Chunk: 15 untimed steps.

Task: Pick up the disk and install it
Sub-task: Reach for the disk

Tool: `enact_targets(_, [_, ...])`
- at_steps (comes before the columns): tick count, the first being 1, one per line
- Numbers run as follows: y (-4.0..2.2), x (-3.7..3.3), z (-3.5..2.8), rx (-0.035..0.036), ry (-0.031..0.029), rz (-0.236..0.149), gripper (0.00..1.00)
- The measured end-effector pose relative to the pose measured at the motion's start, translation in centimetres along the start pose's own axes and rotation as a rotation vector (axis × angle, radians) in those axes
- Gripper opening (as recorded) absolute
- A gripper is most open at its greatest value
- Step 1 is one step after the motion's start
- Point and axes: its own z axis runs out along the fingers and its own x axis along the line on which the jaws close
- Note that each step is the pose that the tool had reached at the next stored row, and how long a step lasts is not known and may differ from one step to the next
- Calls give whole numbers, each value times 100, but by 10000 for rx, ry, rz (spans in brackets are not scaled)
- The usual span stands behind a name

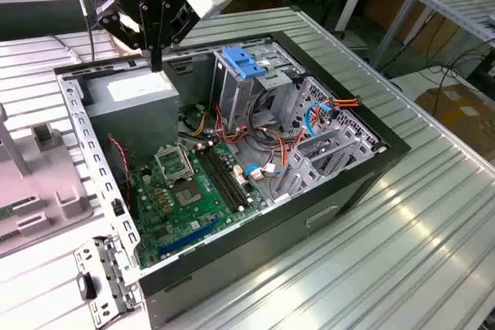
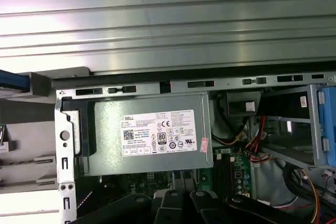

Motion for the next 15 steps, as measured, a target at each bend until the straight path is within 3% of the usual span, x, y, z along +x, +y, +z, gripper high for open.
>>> enact_targets(15, [-7,97,-2,0,-1,1,11])
